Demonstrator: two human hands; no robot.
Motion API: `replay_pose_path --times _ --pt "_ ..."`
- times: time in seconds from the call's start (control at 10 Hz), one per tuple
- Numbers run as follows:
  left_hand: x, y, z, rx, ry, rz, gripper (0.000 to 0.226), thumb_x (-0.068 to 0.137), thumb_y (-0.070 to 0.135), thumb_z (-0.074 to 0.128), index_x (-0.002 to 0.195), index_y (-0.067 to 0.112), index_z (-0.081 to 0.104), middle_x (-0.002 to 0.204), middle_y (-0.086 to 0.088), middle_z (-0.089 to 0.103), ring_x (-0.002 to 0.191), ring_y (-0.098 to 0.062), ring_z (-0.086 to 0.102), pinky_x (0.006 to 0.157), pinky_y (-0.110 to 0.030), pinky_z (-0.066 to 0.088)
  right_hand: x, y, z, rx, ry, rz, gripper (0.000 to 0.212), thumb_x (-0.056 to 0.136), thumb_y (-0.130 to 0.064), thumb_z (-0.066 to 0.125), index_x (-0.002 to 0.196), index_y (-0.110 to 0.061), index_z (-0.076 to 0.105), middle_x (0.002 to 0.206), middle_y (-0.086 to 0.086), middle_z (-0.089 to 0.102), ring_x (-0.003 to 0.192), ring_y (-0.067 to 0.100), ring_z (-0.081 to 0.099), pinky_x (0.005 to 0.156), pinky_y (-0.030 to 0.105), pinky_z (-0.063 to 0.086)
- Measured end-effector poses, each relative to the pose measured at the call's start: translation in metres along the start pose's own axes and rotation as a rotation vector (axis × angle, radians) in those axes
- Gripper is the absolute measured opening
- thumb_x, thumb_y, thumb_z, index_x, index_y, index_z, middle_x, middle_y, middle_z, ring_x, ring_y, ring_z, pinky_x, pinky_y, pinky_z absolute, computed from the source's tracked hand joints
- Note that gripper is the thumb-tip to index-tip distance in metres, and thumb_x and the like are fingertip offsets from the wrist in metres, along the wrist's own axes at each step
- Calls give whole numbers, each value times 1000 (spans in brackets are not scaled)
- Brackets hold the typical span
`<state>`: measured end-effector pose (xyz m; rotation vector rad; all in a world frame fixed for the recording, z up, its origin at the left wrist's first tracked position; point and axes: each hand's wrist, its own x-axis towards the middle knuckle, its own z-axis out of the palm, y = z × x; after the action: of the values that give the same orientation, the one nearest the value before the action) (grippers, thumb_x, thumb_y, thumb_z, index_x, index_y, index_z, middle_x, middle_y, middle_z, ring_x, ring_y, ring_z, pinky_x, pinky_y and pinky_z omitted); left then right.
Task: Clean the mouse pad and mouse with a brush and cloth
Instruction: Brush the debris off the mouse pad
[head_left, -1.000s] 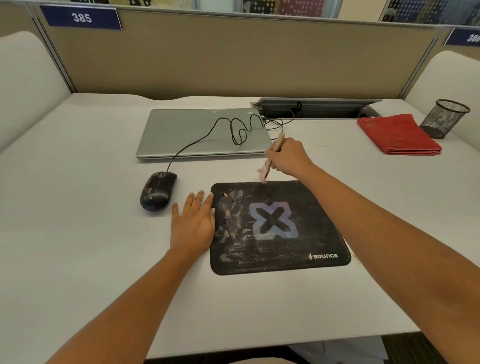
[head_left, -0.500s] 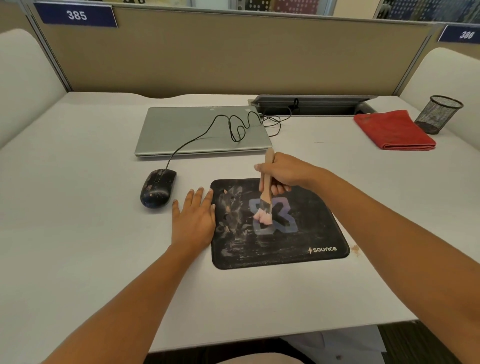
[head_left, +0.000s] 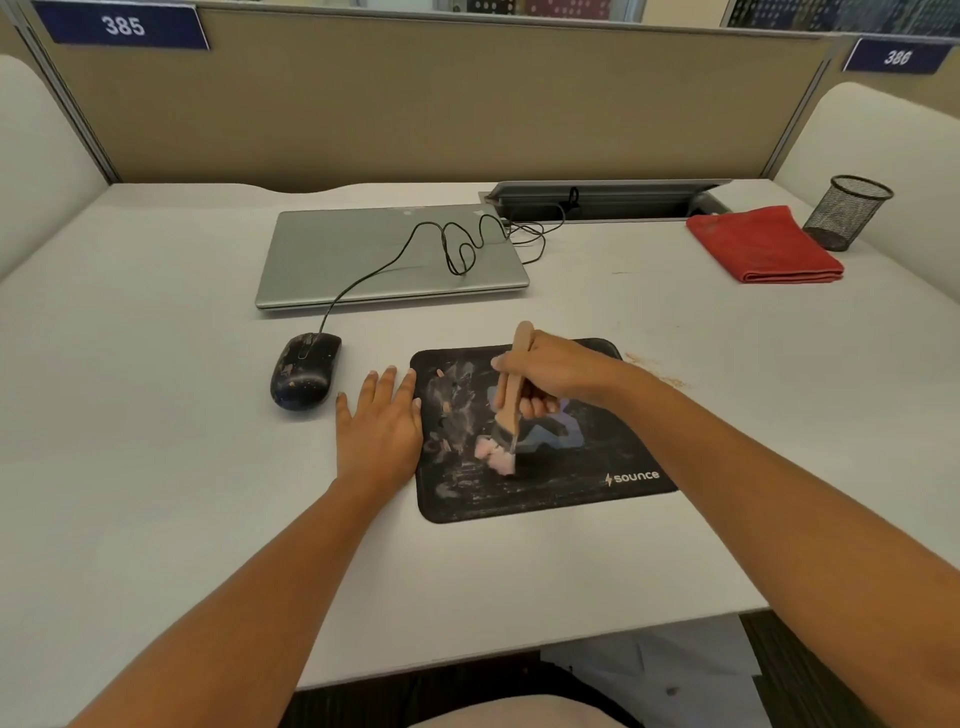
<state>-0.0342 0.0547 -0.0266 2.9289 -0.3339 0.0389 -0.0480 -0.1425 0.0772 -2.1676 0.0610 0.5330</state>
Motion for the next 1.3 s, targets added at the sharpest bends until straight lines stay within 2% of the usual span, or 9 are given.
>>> replay_pose_path --times 0.1,0.2,0.3,0.4,0.6,0.8,0.9,1.2,1.3 --pt "-1 -1 0 -1 6 -2 50 99 37 14 148 24 13 157 0 13 145 -20 6 115 -47 3 0 2 -16 60 288 8 45 99 -28 37 80 -1 67 55 3 60 42 8 50 41 13 39" --pt "0 0 0 -3 3 0 50 99 36 14 148 24 13 157 0 13 145 -20 6 115 -47 4 7 14 -31 60 653 17 43 98 -34 37 90 -3 66 71 6 60 53 11 53 58 18 48" --pt "1 0 -1 3 -5 0 50 99 36 14 148 24 12 157 0 11 145 -20 5 115 -47 4 9 24 -29 25 644 21 42 98 -34 37 95 -2 64 82 11 61 56 11 54 61 18 47" --pt "0 0 0 0 -8 1 50 99 36 14 148 24 12 157 0 11 145 -20 5 116 -47 3 6 20 -20 -8 495 12 44 98 -33 37 96 -1 66 74 9 62 55 12 56 57 15 47" --pt "0 0 -1 5 -10 5 51 99 37 14 148 24 11 157 -1 11 145 -21 4 116 -48 3 -11 10 -16 -38 21 42 47 100 -25 35 82 1 69 48 0 63 37 6 51 39 12 40" --pt "2 0 0 0 -2 1 50 100 36 14 148 24 12 157 -1 11 145 -20 4 115 -48 3 4 14 -29 70 620 51 43 99 -33 35 97 -2 65 75 7 61 53 9 54 55 13 46" --pt "2 -1 0 -3 -5 -1 50 100 36 14 148 24 11 157 -1 10 145 -20 4 115 -48 3 10 21 -23 19 621 46 42 98 -34 36 106 -1 62 90 10 61 57 10 54 63 16 48" --pt "2 -2 3 6 -11 -1 51 99 38 14 148 25 10 157 -1 10 145 -21 4 115 -48 2 -15 12 -30 -74 -36 108 46 99 -22 34 78 1 68 49 1 61 36 6 49 38 12 38" --pt "2 -1 2 11 -7 1 50 99 38 14 148 25 10 157 -1 10 145 -21 4 115 -48 3 -12 17 -42 28 278 88 46 100 -27 35 83 1 68 55 4 59 40 7 51 39 11 40"
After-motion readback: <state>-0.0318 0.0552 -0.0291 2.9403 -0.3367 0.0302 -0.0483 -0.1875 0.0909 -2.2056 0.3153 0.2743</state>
